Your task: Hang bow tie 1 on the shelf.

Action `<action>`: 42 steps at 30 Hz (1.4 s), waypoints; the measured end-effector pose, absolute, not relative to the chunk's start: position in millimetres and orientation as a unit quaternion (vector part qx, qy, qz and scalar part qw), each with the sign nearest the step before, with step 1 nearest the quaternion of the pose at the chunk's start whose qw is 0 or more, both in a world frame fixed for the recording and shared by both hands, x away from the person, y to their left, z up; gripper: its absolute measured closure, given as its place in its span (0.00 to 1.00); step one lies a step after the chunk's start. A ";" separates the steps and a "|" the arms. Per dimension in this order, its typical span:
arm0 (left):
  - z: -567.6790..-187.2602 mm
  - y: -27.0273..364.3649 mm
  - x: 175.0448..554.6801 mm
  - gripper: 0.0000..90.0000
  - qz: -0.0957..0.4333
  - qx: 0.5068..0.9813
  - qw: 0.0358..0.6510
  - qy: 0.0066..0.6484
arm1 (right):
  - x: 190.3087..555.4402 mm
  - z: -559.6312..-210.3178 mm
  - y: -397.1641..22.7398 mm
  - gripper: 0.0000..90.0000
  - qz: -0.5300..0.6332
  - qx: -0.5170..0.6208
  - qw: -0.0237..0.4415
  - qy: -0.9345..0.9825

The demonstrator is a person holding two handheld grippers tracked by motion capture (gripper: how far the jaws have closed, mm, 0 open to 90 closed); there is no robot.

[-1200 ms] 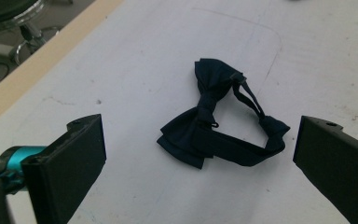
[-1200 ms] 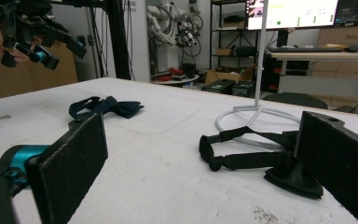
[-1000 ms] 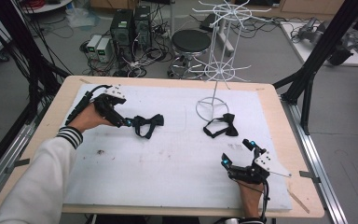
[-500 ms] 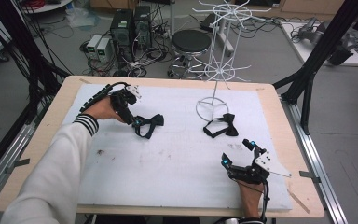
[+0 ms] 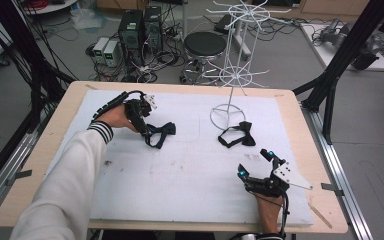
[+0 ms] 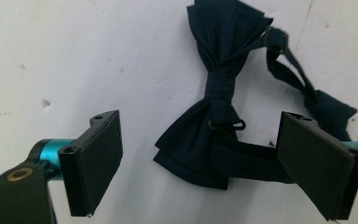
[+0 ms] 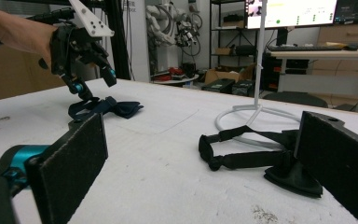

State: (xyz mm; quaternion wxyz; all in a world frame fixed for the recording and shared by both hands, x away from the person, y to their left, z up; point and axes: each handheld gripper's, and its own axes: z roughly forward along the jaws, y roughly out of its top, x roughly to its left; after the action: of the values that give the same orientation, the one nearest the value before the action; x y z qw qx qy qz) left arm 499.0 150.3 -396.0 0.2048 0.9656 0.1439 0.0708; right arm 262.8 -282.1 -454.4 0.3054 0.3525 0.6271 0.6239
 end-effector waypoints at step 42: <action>-412.0 151.7 502.3 0.72 0.027 0.964 0.202 0.172 | 263.0 -454.4 -281.9 0.02 0.622 0.353 0.307 0.628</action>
State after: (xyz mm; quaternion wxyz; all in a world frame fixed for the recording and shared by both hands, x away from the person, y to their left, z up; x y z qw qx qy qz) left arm 502.3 151.7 -412.0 0.2017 0.9639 0.1716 0.0271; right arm 263.0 -281.9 -454.4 0.3069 0.3525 0.6282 0.6220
